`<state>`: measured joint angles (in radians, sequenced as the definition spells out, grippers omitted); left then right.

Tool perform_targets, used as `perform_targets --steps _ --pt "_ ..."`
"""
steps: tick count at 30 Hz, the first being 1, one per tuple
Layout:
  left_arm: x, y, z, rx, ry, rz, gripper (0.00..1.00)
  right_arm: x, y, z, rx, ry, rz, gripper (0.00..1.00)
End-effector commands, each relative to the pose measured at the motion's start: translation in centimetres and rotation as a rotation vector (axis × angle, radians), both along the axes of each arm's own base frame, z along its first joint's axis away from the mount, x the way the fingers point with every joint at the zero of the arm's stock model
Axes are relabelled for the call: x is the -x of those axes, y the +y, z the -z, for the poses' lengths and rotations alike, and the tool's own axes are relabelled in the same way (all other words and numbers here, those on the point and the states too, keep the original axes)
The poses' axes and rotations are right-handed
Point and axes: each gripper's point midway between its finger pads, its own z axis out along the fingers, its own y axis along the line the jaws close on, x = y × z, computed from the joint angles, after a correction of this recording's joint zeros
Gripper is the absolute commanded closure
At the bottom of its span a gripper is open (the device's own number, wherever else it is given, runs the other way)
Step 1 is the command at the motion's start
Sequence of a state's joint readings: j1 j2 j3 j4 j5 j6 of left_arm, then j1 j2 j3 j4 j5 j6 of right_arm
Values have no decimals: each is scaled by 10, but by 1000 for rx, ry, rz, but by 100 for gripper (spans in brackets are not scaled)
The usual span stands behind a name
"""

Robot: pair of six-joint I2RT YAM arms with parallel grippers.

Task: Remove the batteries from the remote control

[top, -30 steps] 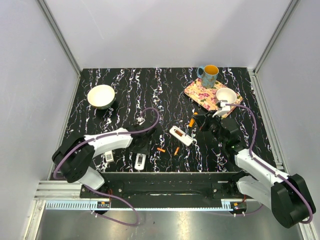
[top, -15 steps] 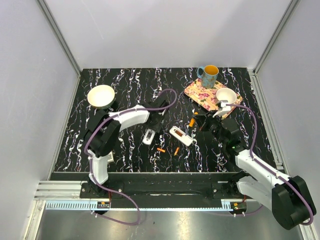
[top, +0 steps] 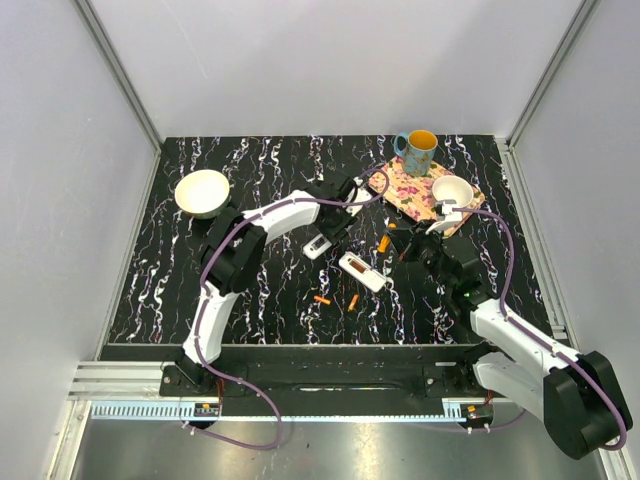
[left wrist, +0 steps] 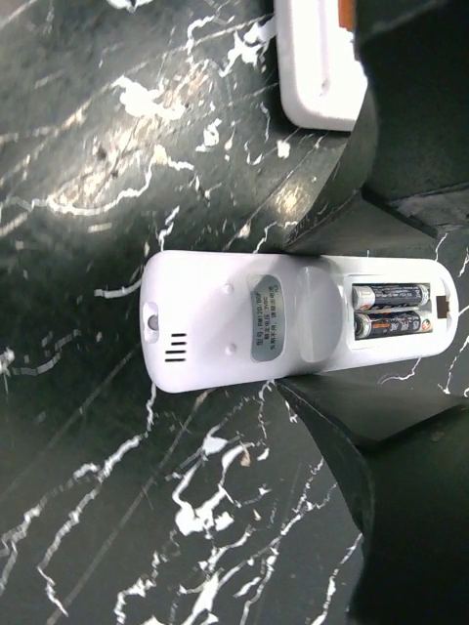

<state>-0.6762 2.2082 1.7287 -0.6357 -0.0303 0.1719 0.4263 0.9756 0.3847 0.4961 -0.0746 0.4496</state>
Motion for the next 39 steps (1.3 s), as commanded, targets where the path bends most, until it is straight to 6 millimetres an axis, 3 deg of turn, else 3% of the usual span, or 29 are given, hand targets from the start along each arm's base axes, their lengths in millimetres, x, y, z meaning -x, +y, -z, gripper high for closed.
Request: perform_targets --steps 1,3,7,12,18,24,28,39 --pt "6 -27 -16 103 2 191 52 0 7 -22 -36 -64 -33 100" --pt "12 -28 -17 119 16 228 42 0 7 -21 -37 -65 -33 100" --pt "25 -26 -13 124 61 249 33 1 8 -20 -40 -61 -35 100" --pt "16 -24 -37 175 -30 178 24 1 7 -21 -40 -63 -32 100" --pt "-2 2 -78 258 -167 12 17 0 5 -20 -32 -64 -24 100" --pt "8 26 -91 385 -183 -79 16 -9 12 -19 -19 -66 -40 100" --pt "24 42 -75 391 -159 -146 17 -22 21 -20 -23 -66 -55 100" --pt "53 53 -34 454 -101 -257 29 -76 59 -31 -89 -72 -112 100"
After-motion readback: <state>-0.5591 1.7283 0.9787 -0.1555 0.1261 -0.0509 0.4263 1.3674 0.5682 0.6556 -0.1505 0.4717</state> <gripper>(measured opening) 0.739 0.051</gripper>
